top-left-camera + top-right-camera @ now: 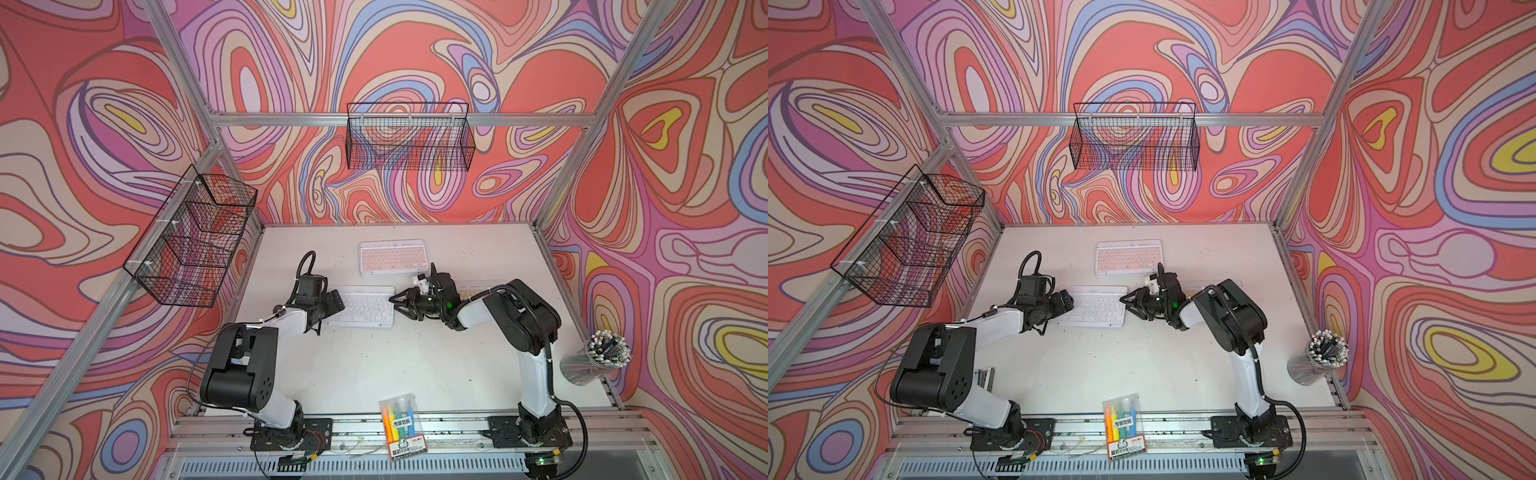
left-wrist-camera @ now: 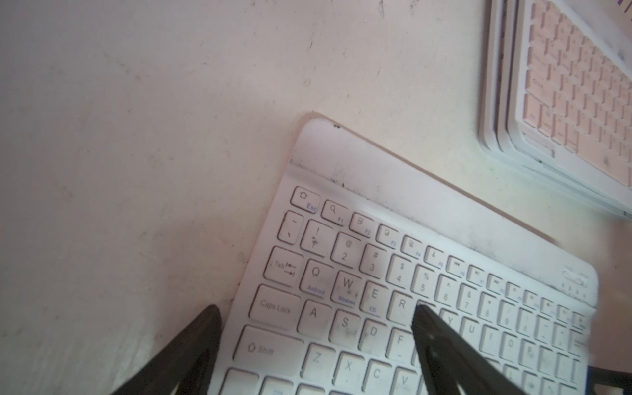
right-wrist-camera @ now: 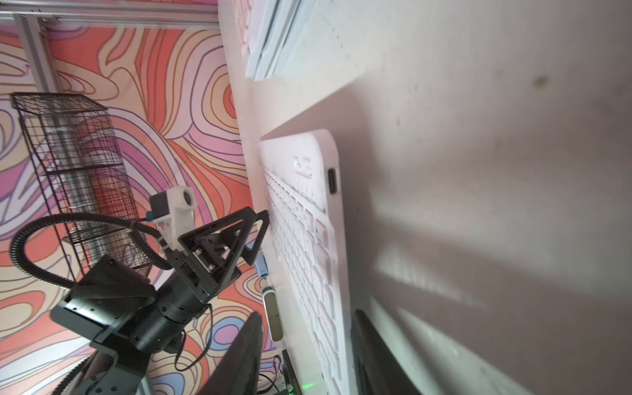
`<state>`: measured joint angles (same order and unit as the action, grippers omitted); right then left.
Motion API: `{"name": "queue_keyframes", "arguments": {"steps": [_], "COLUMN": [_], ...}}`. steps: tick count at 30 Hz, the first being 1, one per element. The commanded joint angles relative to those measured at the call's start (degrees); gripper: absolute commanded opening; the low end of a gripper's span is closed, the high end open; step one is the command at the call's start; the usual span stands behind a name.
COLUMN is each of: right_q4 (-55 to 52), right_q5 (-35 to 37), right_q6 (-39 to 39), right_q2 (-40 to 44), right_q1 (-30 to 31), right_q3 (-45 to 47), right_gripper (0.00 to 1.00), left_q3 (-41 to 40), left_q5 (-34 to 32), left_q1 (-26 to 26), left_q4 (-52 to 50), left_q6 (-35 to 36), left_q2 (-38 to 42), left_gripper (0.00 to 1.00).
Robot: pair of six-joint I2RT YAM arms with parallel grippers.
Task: Stack the numeric keypads
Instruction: Pick up the numeric keypad from the center of the board.
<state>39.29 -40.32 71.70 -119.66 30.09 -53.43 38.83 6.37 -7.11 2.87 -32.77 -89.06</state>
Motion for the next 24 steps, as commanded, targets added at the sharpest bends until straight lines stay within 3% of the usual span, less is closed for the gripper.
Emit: {"name": "queue_keyframes", "arguments": {"steps": [1,5,9,13,18,24], "right_q4": [-7.3,-18.4,-19.9,-33.1,-26.7,-8.5], "right_q5": [-3.2,-0.6,0.8,6.6,4.2,-0.8], "right_q6": [-6.7,-14.1,-14.8,-20.6,-17.7,-7.5], "right_q2": [3.3,5.0,4.7,5.1,4.2,2.4], "right_q1": [3.3,4.6,5.0,6.0,6.3,6.3], "right_q3": [-3.2,-6.9,-8.1,-12.6,-11.6,-9.0], "right_gripper": [0.43,0.43,0.43,0.43,0.43,0.43], "left_q3": [-3.1,-3.1,-3.1,-3.6,-4.2,-6.2], "left_q5": [12.8,13.1,13.4,13.4,15.4,18.7], "left_q1": [-1.9,-1.9,-1.9,-1.9,-1.9,-1.9], "left_q4": [-7.0,-6.8,-6.7,-6.4,-4.9,-1.5], "left_q6": [-2.8,-2.9,-2.7,-2.7,-2.7,-4.4], "left_q2": [-3.2,-3.4,-3.3,-2.9,-3.0,-4.1], "left_gripper": [0.90,0.89,0.89,0.89,0.89,0.89]}}
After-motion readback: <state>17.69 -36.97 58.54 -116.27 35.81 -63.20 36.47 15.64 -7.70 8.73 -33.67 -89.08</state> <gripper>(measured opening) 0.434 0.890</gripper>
